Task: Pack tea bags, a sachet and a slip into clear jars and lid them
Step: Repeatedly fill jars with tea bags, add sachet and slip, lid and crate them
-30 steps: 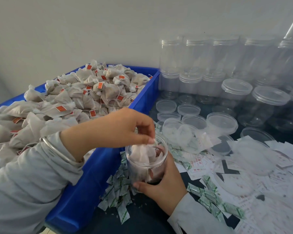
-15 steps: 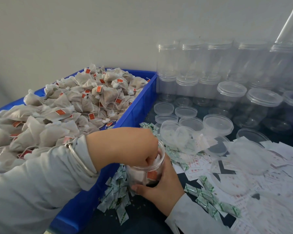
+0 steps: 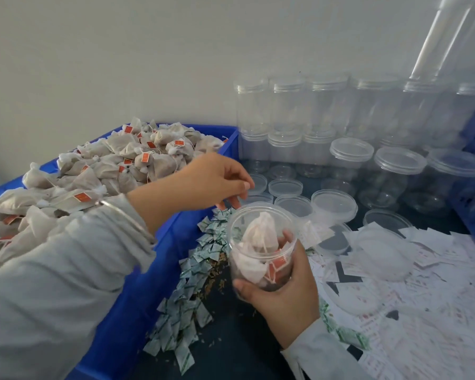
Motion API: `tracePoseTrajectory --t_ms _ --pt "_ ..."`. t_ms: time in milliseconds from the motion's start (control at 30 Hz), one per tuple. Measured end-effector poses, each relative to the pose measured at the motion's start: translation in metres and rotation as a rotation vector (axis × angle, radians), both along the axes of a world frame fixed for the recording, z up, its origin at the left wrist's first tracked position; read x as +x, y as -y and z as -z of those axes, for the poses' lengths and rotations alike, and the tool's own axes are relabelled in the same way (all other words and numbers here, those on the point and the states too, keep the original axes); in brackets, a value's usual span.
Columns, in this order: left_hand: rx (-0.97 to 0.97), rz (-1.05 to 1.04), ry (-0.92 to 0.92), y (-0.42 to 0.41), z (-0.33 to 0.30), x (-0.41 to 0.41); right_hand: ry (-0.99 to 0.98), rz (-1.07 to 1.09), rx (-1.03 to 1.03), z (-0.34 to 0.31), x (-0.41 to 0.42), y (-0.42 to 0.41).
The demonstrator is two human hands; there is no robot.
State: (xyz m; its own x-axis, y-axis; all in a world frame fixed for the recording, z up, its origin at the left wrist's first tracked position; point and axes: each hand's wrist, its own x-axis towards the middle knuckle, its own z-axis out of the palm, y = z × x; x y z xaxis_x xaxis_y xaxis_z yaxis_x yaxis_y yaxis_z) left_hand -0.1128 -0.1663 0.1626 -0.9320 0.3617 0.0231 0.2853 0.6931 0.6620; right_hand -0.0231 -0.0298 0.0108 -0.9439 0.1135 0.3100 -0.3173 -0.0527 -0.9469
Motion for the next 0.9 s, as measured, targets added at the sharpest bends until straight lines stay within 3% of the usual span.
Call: tracePoseTrajectory --t_ms 133,467,667,767,833,900 --pt "-0.366 -0.029 -0.054 -0.009 0.037 -0.026 -0.022 0.114 0.031 0.0 0.001 -0.017" --pt "-0.603 0.016 0.07 -0.02 0.079 -0.037 -0.002 0.244 0.025 -0.001 -0.003 -0.03" --pt "-0.441 0.077 0.165 -0.016 0.069 -0.034 0.011 0.214 0.014 -0.001 0.0 -0.027" --pt "-0.671 0.08 0.096 -0.007 0.071 -0.03 0.007 0.237 0.044 0.002 -0.002 -0.029" --pt "-0.879 0.168 0.163 -0.009 0.077 -0.026 0.02 0.234 0.062 0.005 -0.003 -0.029" --pt "-0.97 0.221 0.236 -0.015 0.083 -0.026 0.042 0.222 0.062 0.006 -0.004 -0.029"
